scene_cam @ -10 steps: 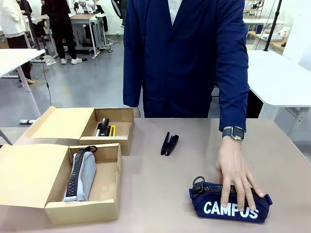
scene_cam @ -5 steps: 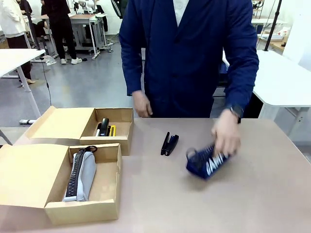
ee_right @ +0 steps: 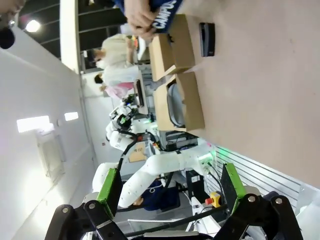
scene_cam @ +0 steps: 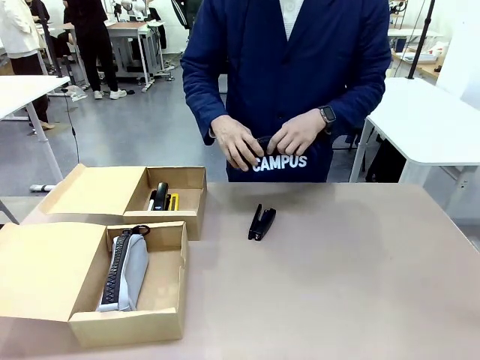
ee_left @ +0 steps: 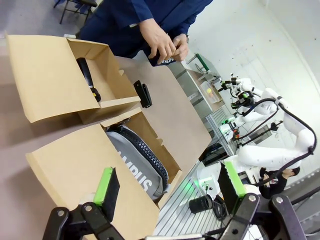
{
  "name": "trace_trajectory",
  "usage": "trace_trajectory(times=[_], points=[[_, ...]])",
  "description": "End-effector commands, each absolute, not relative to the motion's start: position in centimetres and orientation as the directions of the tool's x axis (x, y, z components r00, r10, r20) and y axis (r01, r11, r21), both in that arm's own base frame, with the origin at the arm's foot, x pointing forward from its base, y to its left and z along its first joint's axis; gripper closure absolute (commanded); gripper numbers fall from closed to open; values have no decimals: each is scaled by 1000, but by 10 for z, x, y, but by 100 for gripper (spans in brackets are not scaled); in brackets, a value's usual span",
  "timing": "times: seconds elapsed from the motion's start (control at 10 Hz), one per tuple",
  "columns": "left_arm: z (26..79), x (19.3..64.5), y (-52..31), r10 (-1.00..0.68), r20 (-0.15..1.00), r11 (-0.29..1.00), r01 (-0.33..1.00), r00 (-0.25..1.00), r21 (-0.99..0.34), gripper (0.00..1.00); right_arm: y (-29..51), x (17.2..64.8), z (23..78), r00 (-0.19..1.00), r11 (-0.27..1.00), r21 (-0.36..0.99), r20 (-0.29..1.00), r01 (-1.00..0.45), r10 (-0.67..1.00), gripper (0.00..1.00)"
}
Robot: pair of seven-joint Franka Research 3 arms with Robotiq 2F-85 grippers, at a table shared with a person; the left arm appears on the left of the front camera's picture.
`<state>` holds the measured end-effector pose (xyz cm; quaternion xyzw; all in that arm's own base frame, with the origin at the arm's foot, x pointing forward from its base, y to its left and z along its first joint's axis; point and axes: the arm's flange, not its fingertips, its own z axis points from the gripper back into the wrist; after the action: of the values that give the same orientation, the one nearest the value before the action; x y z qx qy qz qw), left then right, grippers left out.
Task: Place items inside the box.
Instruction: Pick up a Pencil pouch or Stapler and place it inside the Mailer Box closest to the robot.
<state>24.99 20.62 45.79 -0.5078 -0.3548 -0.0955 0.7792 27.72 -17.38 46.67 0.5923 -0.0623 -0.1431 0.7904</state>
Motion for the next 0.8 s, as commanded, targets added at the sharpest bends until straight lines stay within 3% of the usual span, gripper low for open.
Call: trace_trajectory(times=[0.0,0.5,0.6,0.7], points=[[459,250,205,218,670,457,532,710,-713,0,-98,310,488,945,355,906,-121,230,-305,0],[459,250,205,218,670,457,532,710,-713,0,125,391,463,923,611,694,-327,381,-205,0],[459,250,205,218,670,457,532,710,-713,0,152,395,450,932,663,657,-292,359,-215,0],[459,250,205,218,670,457,532,710,-713,0,106,364,469,936,571,741,-285,353,-208,0]])
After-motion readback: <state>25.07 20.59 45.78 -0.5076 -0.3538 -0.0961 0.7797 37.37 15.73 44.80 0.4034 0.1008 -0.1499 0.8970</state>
